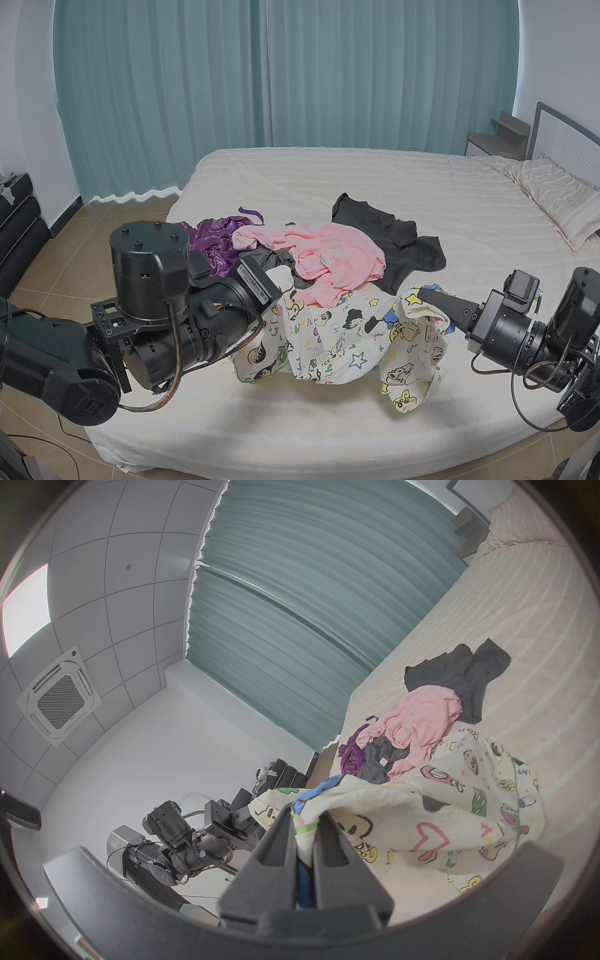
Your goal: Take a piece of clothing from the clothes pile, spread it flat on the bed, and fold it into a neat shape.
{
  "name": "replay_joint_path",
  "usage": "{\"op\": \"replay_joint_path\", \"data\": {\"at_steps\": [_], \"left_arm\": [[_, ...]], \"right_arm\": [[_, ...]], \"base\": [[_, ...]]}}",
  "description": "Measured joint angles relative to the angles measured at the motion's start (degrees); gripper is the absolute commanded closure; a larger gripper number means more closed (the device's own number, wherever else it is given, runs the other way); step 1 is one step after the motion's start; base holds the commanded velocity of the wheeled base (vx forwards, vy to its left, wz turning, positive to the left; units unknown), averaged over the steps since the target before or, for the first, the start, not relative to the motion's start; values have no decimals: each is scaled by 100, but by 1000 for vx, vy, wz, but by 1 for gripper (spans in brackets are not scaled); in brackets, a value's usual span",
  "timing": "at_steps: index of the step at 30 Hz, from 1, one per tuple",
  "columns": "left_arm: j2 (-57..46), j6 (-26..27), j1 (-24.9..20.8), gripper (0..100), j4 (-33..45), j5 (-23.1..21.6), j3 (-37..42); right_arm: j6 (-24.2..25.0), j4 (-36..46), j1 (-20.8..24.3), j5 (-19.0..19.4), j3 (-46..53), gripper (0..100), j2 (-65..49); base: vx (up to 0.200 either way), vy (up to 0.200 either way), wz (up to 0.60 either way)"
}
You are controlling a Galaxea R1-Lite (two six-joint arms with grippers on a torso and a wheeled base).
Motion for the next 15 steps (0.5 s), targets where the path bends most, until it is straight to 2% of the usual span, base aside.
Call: {"op": "replay_joint_path", "data": {"at_steps": [6,15], "left_arm": [[17,11,2,100,-361,24,44],[26,24,15,100,-397,46,66]], "right_arm": [[0,-2,-118,0,-29,100,-5],[0,-161,-218,-11,-60,100,-38]], "base": [[0,-200,0],[0,-200,0]]}}
